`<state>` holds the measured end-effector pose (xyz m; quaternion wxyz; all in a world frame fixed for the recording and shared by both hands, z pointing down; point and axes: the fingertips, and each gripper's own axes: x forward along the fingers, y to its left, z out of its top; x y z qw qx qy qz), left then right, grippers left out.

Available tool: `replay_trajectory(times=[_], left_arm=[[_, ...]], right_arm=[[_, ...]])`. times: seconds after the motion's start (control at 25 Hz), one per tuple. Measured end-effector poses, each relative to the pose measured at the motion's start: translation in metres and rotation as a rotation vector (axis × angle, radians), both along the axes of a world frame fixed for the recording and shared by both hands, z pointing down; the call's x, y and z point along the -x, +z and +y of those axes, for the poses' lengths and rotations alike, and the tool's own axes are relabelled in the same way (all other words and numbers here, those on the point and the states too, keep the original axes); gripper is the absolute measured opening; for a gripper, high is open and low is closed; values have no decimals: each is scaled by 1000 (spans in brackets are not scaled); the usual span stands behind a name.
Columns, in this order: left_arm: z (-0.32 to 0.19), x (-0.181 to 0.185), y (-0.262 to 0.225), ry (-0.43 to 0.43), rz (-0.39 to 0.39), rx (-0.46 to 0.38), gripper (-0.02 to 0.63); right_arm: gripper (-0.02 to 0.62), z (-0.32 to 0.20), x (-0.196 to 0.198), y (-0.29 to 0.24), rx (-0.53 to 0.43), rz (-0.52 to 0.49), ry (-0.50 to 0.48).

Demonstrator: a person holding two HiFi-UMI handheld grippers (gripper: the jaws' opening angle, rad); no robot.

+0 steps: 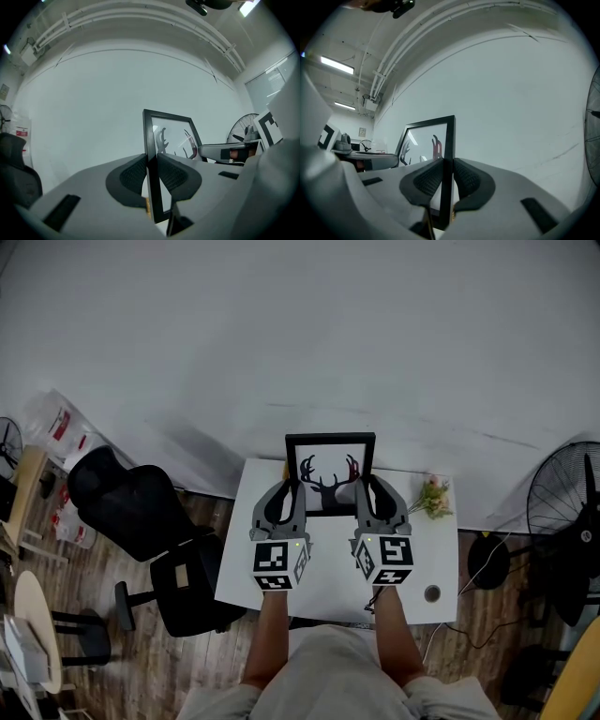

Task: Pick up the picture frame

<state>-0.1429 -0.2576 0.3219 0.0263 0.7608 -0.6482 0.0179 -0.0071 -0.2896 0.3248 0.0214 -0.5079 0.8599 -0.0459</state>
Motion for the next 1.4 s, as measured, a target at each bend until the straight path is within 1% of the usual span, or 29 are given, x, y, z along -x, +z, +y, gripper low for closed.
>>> replay_trajectory(times=[0.12, 0.24, 0.48, 0.76, 1.4], left_arm=[[1, -4, -8, 11, -4, -16, 87], [0, -5, -7, 16, 0, -12, 89], [-3, -5, 14, 14, 5, 35, 89], [-2, 2, 35, -2, 12, 87, 87], [10, 15, 44, -18, 35, 103, 89]], right_arm=[[74, 2, -4, -7, -13, -13, 5], [74, 2, -6, -6, -9, -12, 9], [74, -1, -6, 16, 40, 1, 14], [74, 0, 1, 36, 88, 14, -4], [74, 9, 15, 44, 107, 21, -20]])
